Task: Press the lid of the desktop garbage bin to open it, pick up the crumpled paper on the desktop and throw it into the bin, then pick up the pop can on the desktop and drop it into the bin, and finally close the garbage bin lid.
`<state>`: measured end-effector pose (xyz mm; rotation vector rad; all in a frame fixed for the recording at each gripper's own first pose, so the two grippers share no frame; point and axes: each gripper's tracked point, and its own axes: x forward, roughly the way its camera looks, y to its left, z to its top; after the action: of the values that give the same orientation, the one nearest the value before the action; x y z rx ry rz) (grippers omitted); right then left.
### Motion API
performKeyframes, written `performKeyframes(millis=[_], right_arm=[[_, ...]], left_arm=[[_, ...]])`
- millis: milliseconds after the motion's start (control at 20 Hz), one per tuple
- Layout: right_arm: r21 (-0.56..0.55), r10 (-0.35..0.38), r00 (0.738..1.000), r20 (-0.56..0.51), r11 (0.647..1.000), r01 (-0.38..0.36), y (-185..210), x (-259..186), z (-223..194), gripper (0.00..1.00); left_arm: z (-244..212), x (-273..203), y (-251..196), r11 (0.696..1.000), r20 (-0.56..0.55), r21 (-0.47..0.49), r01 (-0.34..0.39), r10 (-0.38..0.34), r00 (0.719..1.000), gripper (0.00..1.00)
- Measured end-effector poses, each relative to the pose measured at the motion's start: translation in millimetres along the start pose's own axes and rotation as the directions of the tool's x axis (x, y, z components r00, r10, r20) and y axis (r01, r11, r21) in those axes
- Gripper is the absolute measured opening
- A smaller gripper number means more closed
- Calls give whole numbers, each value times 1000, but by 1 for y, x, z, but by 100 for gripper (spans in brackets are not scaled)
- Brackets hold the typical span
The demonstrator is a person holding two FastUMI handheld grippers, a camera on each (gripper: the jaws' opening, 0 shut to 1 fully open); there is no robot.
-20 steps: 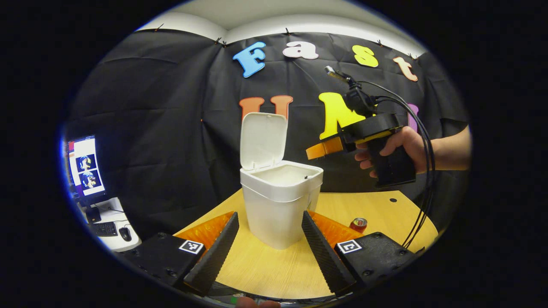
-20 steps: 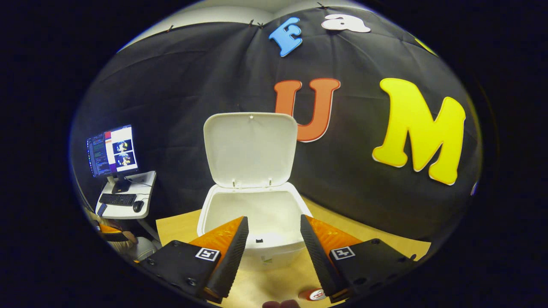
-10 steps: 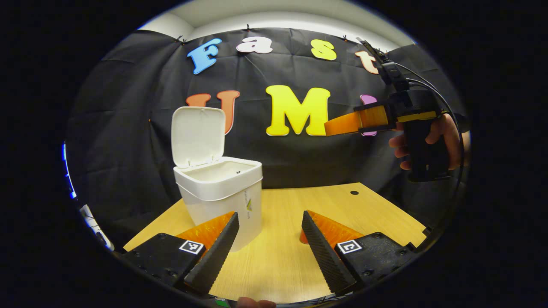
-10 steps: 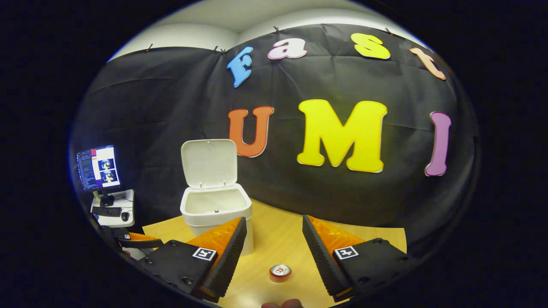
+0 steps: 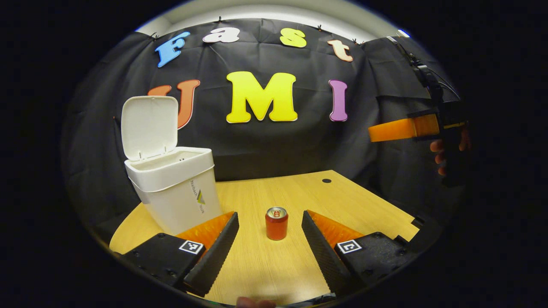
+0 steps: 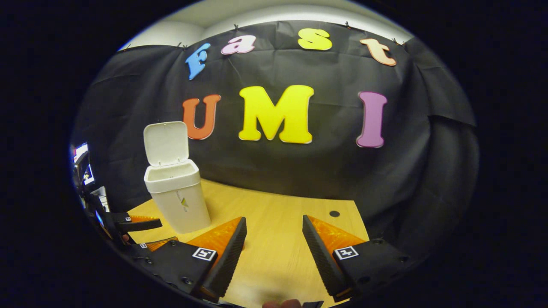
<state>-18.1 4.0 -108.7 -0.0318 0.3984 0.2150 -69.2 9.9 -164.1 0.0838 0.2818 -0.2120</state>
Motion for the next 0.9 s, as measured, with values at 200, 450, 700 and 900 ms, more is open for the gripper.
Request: performKeyframes(millis=[200, 450, 700, 900], right_arm=[[-12, -112, 992, -59, 994, 112, -42, -21, -29, 84], [-33, -215, 971, -108, 977, 212, -79, -48, -54, 84], [-22, -257, 951, -172, 966, 258, -91, -58, -80, 82], [-37, -252, 947, -202, 968, 249, -87, -54, -88, 82]], left_arm=[[-33, 29, -6, 1000, -51, 25, 17, -16, 999, 97], [-74, 70, -15, 999, -111, 16, 44, -42, 993, 98], [-104, 109, -14, 998, -157, 30, 55, -49, 986, 98], [-120, 132, -7, 999, -188, 17, 43, -39, 981, 98]])
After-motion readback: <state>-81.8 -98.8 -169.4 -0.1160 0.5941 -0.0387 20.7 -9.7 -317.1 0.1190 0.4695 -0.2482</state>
